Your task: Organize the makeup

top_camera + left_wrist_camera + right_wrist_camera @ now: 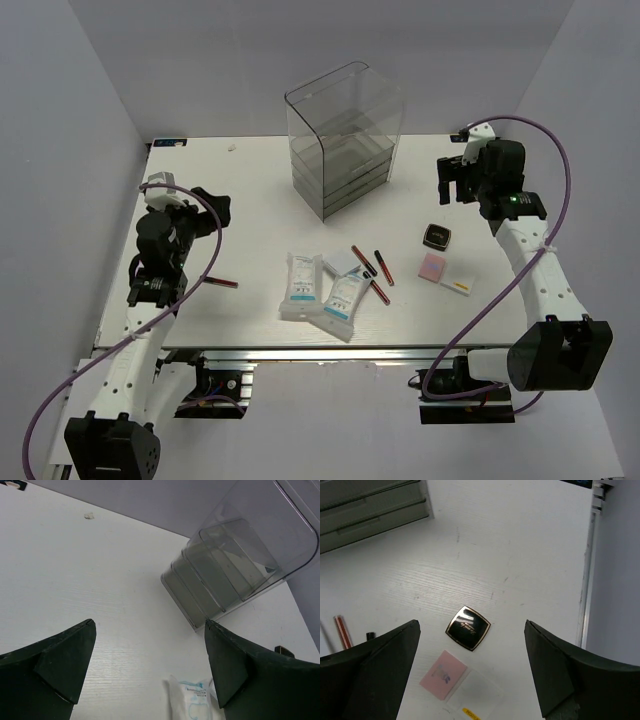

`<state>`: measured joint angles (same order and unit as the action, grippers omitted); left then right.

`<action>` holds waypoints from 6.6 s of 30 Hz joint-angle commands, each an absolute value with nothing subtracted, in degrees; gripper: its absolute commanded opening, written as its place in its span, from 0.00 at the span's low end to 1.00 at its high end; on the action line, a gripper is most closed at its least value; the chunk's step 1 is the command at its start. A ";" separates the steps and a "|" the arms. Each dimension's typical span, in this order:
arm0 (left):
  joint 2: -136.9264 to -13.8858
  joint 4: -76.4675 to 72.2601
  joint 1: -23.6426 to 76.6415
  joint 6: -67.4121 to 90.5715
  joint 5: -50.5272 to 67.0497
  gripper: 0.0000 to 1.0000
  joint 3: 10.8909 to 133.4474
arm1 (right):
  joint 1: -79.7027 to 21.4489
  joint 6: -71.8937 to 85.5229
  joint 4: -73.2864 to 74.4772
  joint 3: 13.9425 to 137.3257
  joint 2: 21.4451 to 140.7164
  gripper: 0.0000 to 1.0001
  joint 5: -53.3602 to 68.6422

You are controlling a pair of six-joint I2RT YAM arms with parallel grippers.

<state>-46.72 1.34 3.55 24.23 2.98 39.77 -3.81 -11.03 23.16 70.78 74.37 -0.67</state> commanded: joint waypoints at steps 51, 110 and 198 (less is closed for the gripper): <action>-63.63 -11.34 8.88 51.94 17.58 0.71 43.94 | -10.37 51.59 -32.52 78.40 115.13 0.44 33.14; -80.95 -18.19 28.74 43.15 9.67 0.72 56.60 | -8.52 60.73 -42.10 69.43 111.97 0.36 35.77; -84.11 -16.52 31.99 42.98 7.56 0.72 59.85 | -9.85 73.21 -66.00 70.93 120.24 0.00 37.62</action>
